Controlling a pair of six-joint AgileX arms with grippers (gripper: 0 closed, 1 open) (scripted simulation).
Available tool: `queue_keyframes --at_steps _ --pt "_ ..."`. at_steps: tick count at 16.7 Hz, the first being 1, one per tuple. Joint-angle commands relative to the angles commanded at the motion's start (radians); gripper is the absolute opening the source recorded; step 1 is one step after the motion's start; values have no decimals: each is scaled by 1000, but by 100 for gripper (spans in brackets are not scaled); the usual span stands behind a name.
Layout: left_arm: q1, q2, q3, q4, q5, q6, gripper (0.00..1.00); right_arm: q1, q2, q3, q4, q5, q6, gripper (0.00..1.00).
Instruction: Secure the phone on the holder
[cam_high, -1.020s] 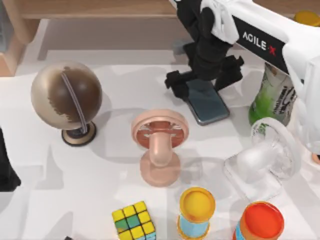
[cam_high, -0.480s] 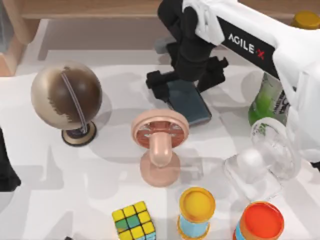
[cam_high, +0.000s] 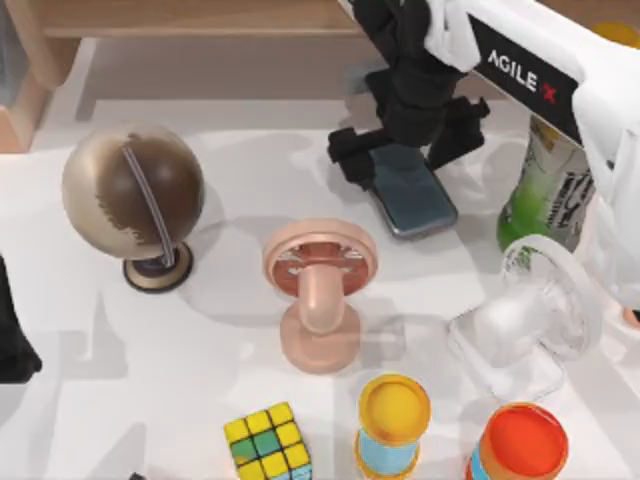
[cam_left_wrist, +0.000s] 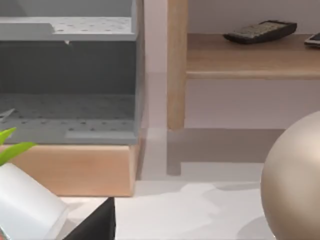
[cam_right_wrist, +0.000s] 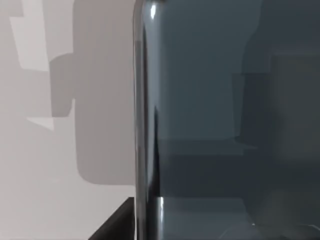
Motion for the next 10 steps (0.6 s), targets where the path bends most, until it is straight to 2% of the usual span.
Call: queue_keyframes --at_steps 5,10 --pt "0 0 0 0 0 0 100 13 -11 -2 11 4 3 0" --pt "0 0 0 0 0 0 100 169 -194 -131 197 98 8 0"
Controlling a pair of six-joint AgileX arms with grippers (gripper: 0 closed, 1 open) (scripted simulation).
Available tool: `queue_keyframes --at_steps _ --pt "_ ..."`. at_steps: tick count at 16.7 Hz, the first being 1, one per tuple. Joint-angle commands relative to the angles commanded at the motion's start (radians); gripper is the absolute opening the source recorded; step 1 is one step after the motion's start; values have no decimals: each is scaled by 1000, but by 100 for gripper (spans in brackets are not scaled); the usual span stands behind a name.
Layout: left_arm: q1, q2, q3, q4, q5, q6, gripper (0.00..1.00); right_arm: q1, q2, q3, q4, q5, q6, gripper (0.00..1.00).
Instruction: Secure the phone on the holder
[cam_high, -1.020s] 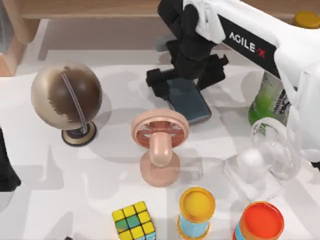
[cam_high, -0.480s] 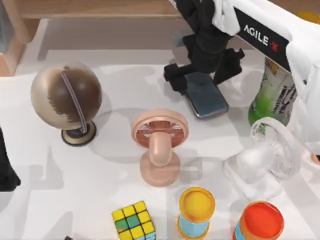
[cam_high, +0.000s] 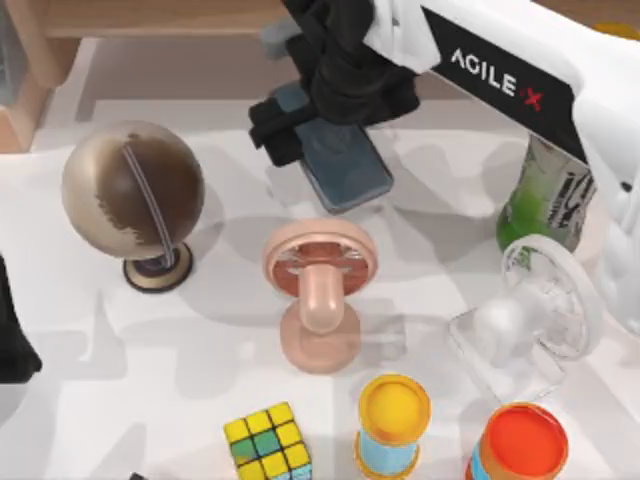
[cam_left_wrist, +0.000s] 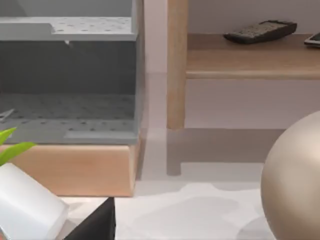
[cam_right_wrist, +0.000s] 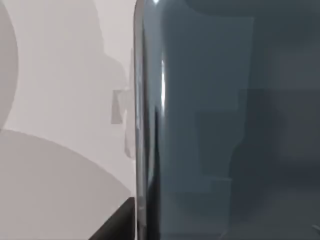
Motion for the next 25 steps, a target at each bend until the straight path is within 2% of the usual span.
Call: queue_keyframes --at_steps 5,9,13,19,25 --pt "0 0 0 0 0 0 100 115 -336 -297 374 184 28 0" --pt "0 0 0 0 0 0 100 123 -619 -624 662 347 57 0" --pt "0 0 0 0 0 0 100 100 -880 -980 864 503 88 0" --pt "0 0 0 0 0 0 100 36 -1218 -1461 993 671 145 0" --pt "0 0 0 0 0 0 100 -82 -1458 -1791 983 724 246 0"
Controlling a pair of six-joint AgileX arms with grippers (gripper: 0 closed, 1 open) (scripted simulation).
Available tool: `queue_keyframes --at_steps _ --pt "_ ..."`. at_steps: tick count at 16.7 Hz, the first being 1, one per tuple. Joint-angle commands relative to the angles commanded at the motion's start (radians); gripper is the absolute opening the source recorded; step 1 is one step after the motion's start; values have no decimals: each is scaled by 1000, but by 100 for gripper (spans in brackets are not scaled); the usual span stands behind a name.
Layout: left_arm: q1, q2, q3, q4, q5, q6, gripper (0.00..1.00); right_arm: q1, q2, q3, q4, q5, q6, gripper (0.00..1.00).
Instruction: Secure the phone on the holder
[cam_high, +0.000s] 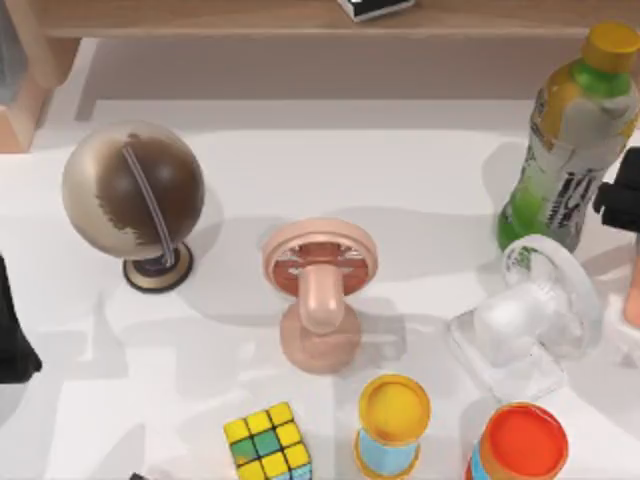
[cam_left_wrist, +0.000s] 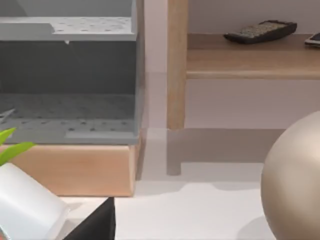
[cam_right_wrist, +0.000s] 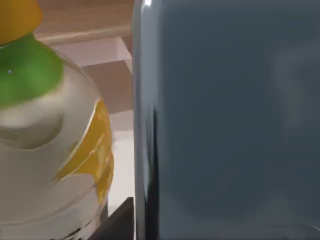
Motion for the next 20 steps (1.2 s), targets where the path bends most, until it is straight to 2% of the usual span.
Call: queue_keyframes --at_steps 4,12,16,20 --pt "0 0 0 0 0 0 100 -72 -77 -94 -23 -4 54 0" --pt "0 0 0 0 0 0 100 -84 -80 -99 -20 -1 69 0" --pt "0 0 0 0 0 0 100 -155 -75 -109 18 10 120 0" --pt "0 0 0 0 0 0 100 -206 -32 -117 87 -29 131 0"
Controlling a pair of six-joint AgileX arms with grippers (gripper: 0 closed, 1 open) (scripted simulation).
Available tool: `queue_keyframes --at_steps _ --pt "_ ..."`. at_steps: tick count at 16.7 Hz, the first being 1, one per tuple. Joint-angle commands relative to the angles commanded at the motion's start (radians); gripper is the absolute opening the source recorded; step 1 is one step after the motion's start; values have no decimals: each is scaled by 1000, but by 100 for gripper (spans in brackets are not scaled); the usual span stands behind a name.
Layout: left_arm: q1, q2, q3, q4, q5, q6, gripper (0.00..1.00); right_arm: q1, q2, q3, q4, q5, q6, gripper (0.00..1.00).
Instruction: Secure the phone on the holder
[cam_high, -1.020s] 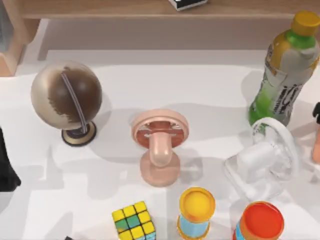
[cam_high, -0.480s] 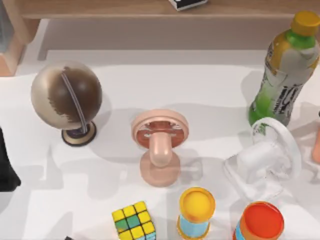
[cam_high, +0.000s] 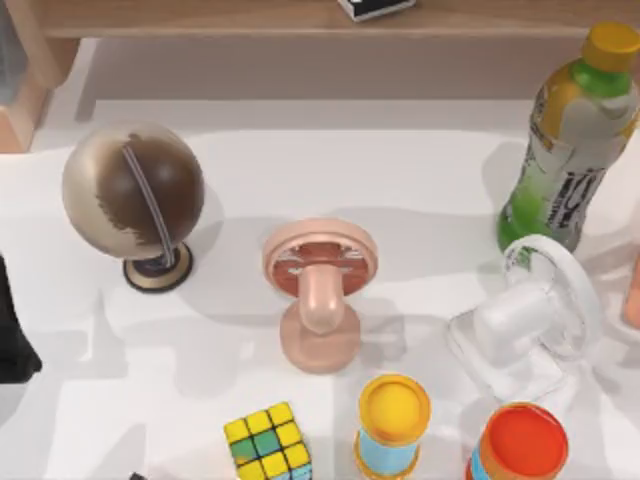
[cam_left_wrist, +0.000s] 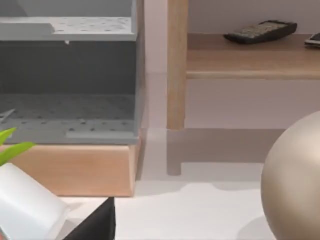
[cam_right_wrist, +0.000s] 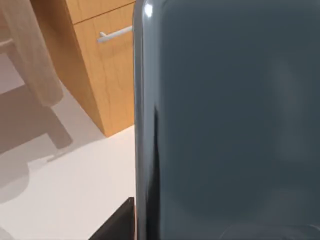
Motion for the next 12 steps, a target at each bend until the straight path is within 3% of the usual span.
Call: queue_keyframes --at_steps 6,12 --pt "0 0 0 0 0 0 100 -31 103 3 140 -106 -113 0" --pt "0 0 0 0 0 0 100 -51 158 10 186 -131 -187 0"
